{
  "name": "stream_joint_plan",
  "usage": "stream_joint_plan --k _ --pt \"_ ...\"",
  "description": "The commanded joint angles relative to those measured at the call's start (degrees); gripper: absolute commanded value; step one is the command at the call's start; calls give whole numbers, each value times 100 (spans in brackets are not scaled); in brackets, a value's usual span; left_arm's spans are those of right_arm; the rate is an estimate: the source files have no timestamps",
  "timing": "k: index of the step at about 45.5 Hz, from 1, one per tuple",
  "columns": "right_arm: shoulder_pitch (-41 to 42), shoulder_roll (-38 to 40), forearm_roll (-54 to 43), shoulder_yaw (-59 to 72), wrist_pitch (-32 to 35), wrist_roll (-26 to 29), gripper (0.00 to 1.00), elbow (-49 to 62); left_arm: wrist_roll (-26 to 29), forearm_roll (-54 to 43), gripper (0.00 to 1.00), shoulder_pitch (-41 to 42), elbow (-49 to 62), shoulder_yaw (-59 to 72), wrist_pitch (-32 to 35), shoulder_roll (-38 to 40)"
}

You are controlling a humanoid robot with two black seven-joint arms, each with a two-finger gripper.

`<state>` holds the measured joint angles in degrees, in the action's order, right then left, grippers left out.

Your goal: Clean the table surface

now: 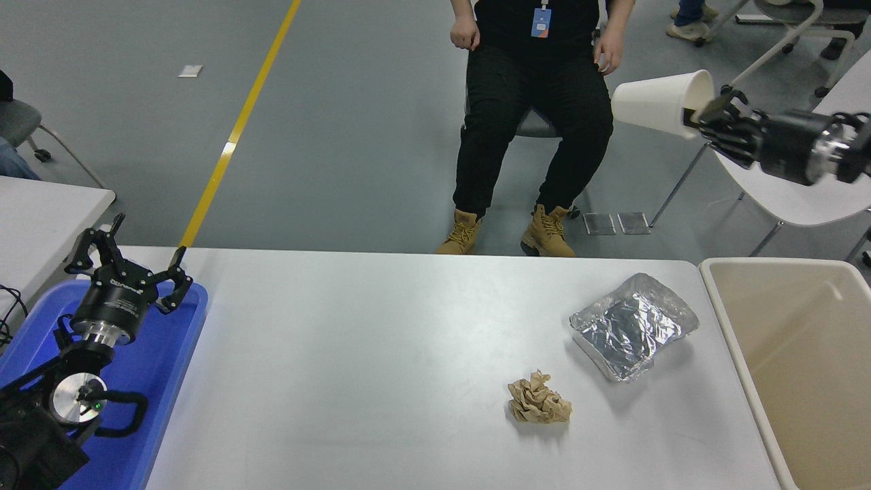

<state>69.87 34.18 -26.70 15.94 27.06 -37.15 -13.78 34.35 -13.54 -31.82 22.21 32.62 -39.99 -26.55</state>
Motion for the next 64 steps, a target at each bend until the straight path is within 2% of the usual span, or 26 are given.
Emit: stream_joint_plan --k 1,12,24,37,43,64 --pt "-860 133 95 -100 -25 6 0 1298 1 0 100 1 2 -1 0 1" --pt "-1467 72 130 -83 -297 103 0 1957 1 0 100 1 2 -1 0 1" --pt "-2038 72 121 -65 -922 1517 0 2037 1 0 100 1 2 -1 0 1" --pt "-2258 63 103 -4 -1352 3019 0 2037 1 0 100 1 2 8 0 1" --pt "-2337 28 121 14 -1502 3521 0 2037 1 0 100 1 2 -1 0 1" --pt "-2988 -833 112 14 -1950 3566 0 2037 1 0 100 1 2 -1 0 1"
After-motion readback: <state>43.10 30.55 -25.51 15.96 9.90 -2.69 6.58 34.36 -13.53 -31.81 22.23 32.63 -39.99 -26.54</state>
